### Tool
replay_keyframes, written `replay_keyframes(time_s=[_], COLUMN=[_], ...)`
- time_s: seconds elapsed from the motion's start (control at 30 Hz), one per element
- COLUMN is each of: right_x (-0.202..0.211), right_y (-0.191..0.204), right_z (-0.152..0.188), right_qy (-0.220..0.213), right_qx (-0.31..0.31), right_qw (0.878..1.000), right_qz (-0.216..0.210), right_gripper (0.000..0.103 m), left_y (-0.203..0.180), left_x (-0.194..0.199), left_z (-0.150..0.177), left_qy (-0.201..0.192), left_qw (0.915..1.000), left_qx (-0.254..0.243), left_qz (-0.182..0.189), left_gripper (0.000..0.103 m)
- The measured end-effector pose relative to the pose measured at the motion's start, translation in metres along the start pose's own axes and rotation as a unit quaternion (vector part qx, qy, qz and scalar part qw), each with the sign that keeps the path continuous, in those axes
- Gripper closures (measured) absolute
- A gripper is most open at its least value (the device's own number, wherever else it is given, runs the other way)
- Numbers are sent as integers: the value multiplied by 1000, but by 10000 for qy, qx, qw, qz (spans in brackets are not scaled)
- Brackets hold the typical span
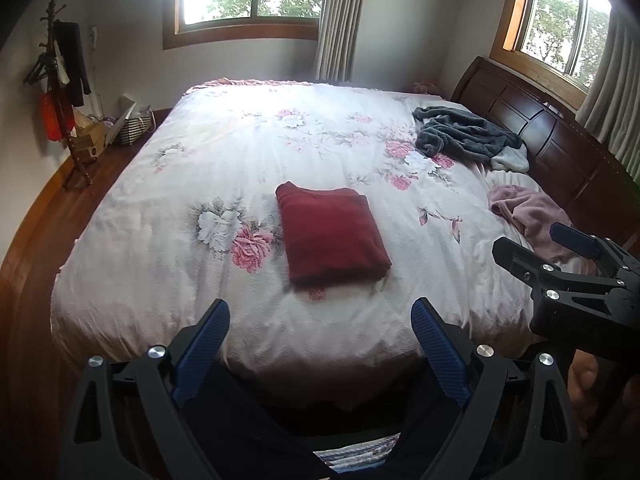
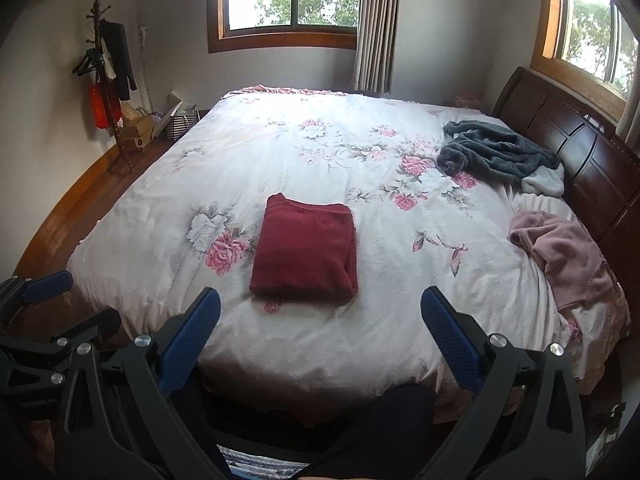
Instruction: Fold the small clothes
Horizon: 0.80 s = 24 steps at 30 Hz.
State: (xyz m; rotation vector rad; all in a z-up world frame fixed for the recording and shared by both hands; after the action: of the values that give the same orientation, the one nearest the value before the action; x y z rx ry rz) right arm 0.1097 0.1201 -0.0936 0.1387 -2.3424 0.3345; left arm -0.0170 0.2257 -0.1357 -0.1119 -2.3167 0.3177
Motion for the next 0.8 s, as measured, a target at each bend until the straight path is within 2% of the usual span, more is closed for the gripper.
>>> replay_keyframes(time_s=[0.8], right_x=[-11], right_y=[-9], right_z=[9], right_qy=[42], right_qx=[-219], right_qw=[9996], right_qz=[175], right_gripper=[3], left_y=[4], left_x=[-6], left_z=[-1], left_qy=[40], left_qw=[10000], left_qx=[12], left_qz=[-51], left_gripper=[11])
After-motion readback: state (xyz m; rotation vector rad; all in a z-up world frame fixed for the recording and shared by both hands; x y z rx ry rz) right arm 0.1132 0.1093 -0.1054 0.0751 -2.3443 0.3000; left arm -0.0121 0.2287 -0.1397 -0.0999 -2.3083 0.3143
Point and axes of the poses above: each gripper's, at about its wrist camera, not at the fingertips, and x roughly against the way its jaws point, y to its left, z to its underside, the point moved 10 cm from there along -x, roughly the way its jaws point, and after that the axes turned 13 degrees about z, right-handed, at the moved point
